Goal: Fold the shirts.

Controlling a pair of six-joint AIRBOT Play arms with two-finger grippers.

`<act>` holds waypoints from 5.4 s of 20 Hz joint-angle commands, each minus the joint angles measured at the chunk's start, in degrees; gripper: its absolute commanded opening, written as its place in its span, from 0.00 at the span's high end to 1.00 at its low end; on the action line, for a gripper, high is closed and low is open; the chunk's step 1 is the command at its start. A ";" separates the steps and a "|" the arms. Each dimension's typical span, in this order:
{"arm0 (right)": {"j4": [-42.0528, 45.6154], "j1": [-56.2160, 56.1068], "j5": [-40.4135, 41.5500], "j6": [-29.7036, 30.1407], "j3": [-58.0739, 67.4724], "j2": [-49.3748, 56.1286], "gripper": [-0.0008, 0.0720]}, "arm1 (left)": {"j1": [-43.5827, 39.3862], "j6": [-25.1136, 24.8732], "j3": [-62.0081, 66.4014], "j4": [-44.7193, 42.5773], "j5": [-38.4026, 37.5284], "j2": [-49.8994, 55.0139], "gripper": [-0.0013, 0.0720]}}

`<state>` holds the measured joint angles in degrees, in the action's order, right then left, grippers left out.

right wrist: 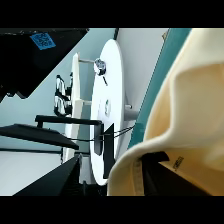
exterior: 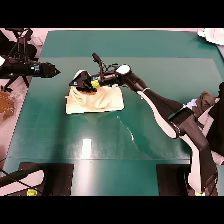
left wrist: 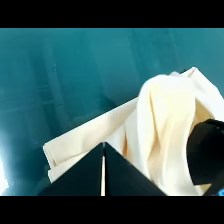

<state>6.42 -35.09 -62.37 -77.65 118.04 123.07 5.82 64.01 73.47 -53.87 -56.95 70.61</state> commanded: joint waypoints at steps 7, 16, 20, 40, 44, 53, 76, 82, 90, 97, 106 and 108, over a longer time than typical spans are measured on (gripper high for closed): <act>-13.27 0.07 -0.35 2.25 0.07 0.04 0.41 | 0.02 0.46 -4.57 1.11 1.44 0.00 0.96; -10.71 1.68 -4.31 0.26 -3.48 0.02 0.27 | 0.02 0.00 -4.55 5.60 3.43 -0.02 0.96; 6.25 4.11 -4.04 -7.89 -0.02 -0.13 0.26 | 0.02 0.00 -4.55 5.90 3.41 -0.02 0.95; 37.83 27.41 -10.69 -5.60 -25.16 -29.55 0.06 | 0.04 -2.58 -4.55 5.88 1.77 -0.09 0.96; 30.67 30.77 -2.67 0.09 -39.21 -29.88 0.06 | 0.04 -2.60 -4.55 5.90 2.05 -0.09 0.95; 18.36 23.54 -0.59 9.57 -37.35 -16.57 0.06 | 0.04 -2.60 -4.55 5.90 2.40 -0.09 0.95; 17.05 17.51 -3.82 6.73 -24.00 -13.51 0.96 | 0.04 -2.54 -4.55 7.89 -1.27 -0.09 0.95; 17.64 26.16 1.88 -1.14 -4.31 -20.46 0.96 | 0.04 -2.54 -4.55 12.22 -3.23 -0.09 0.96; 17.59 53.00 2.78 -10.84 -6.58 -26.67 0.96 | 0.04 -2.54 -4.55 17.73 -8.35 -0.09 0.96; 17.57 77.31 -1.81 -10.97 -8.70 -31.06 0.96 | 0.02 -2.54 -4.52 21.42 -10.03 -0.09 0.96; 17.38 88.15 -10.73 -16.06 -1.60 -35.60 0.96 | 0.04 -2.51 -4.52 22.82 -11.72 -0.09 0.96; 18.53 88.15 -7.23 -15.98 -5.18 -38.77 0.96 | 0.02 -2.51 -4.52 23.19 -12.85 -0.09 0.96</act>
<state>23.90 52.01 -72.20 -92.51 115.07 87.50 5.82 61.49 68.95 -31.38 -68.31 70.54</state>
